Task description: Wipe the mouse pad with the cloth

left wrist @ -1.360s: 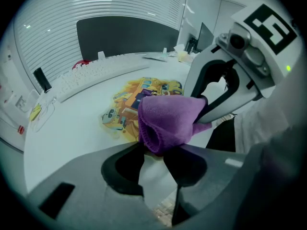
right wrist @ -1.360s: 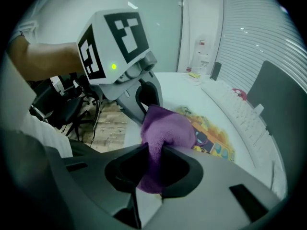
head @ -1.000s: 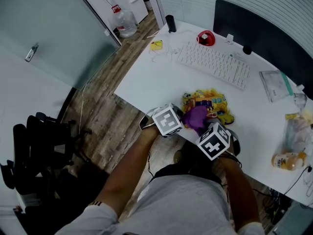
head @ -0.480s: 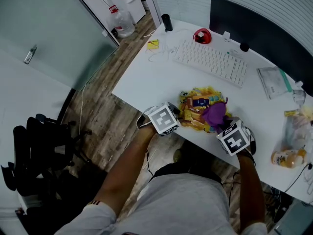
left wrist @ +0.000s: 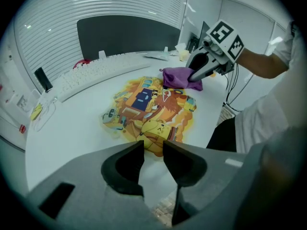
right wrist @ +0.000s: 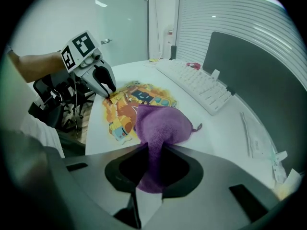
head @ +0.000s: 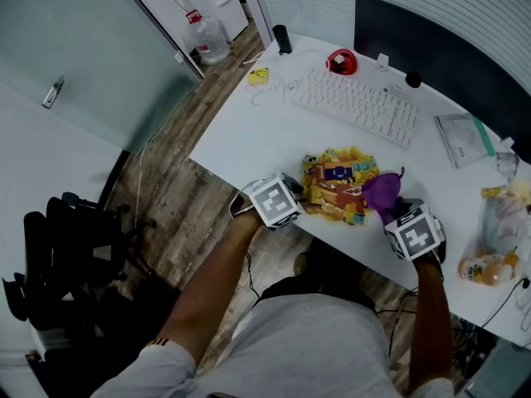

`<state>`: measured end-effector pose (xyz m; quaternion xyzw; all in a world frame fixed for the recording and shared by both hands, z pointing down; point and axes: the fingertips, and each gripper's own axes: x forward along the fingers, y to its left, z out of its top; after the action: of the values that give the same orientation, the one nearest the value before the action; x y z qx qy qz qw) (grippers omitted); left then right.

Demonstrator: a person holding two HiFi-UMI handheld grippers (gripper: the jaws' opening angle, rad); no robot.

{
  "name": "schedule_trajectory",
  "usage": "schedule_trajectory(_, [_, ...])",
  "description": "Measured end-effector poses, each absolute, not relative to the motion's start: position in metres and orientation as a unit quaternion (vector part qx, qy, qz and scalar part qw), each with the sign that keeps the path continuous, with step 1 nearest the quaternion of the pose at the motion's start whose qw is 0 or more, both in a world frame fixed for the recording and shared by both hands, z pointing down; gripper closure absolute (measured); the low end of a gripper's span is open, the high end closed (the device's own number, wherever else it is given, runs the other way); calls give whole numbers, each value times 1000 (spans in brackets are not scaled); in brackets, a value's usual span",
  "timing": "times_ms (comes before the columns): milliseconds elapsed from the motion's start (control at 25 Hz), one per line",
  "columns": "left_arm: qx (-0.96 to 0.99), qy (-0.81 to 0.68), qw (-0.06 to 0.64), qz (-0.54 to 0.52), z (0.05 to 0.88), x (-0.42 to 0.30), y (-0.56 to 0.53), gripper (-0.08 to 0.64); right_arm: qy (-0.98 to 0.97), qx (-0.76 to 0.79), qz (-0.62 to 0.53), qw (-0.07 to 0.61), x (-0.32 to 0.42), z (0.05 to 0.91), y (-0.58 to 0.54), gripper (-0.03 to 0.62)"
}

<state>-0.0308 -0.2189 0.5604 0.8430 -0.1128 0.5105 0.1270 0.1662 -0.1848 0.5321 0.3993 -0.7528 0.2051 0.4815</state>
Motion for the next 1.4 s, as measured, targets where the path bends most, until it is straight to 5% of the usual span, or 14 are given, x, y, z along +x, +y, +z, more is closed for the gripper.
schedule_trajectory(360, [867,-146,130,459,540,-28,-217,426,-794,420,211,386,153,491,-186,522])
schedule_trajectory(920, [955,-276,10,108,367,-3,-225,537,-878,441,113,149,93,368,-197,522])
schedule_trajectory(1400, [946,-320,-38,-45,283,-10,-207,543,-907,420,27,16,63,296,-188,522])
